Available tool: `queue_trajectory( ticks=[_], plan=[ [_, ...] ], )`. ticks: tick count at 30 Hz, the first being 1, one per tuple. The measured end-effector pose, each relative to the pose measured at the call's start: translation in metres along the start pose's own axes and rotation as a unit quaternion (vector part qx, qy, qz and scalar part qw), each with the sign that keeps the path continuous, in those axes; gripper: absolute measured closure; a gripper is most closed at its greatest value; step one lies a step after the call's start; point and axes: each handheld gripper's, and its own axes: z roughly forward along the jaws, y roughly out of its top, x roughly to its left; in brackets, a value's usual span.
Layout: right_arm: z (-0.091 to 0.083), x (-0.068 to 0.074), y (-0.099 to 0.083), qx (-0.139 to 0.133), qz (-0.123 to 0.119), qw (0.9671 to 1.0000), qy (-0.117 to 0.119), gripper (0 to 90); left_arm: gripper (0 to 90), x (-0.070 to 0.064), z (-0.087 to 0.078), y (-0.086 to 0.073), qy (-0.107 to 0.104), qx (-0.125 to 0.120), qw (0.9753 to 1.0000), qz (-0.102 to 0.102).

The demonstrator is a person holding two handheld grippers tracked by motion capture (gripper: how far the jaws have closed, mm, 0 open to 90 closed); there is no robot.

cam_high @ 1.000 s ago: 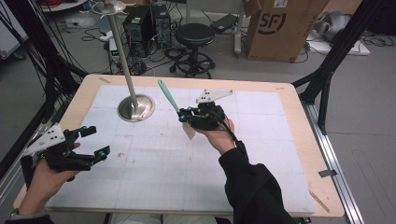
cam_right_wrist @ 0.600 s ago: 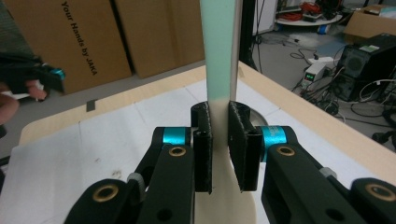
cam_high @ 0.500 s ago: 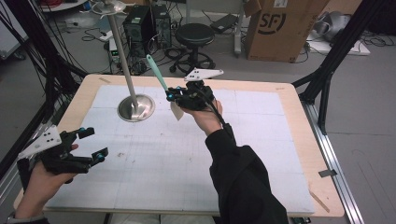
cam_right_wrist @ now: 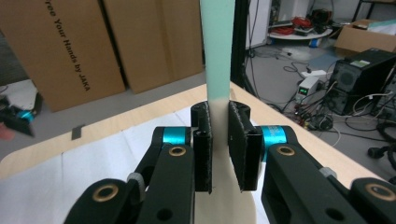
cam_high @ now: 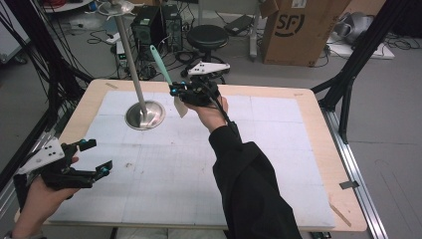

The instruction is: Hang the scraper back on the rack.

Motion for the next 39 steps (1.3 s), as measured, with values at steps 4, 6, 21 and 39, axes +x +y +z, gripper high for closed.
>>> queue_trajectory(
  ticks=[4, 6, 21, 39],
  plan=[
    [0.006, -0.001, 0.013, -0.004, -0.004, 1.0, -0.006, 80.4, 8.0, 0.0, -0.003, -0.001, 0.002, -0.001, 1.0, -0.002],
    [0.008, -0.001, 0.021, -0.009, -0.004, 0.9999, -0.008, 80.5, 8.0, 0.001, -0.005, -0.001, 0.004, -0.002, 1.0, -0.003],
    [0.019, -0.004, 0.055, -0.03, -0.001, 0.9995, -0.007, 80.4, 8.0, 0.001, -0.015, -0.001, 0.004, -0.012, 0.9998, -0.012],
    [0.03, -0.003, 0.062, -0.043, 0.007, 0.999, -0.001, 80.4, 8.0, -0.002, -0.02, 0.0, -0.004, -0.024, 0.9996, -0.016]
  ],
)
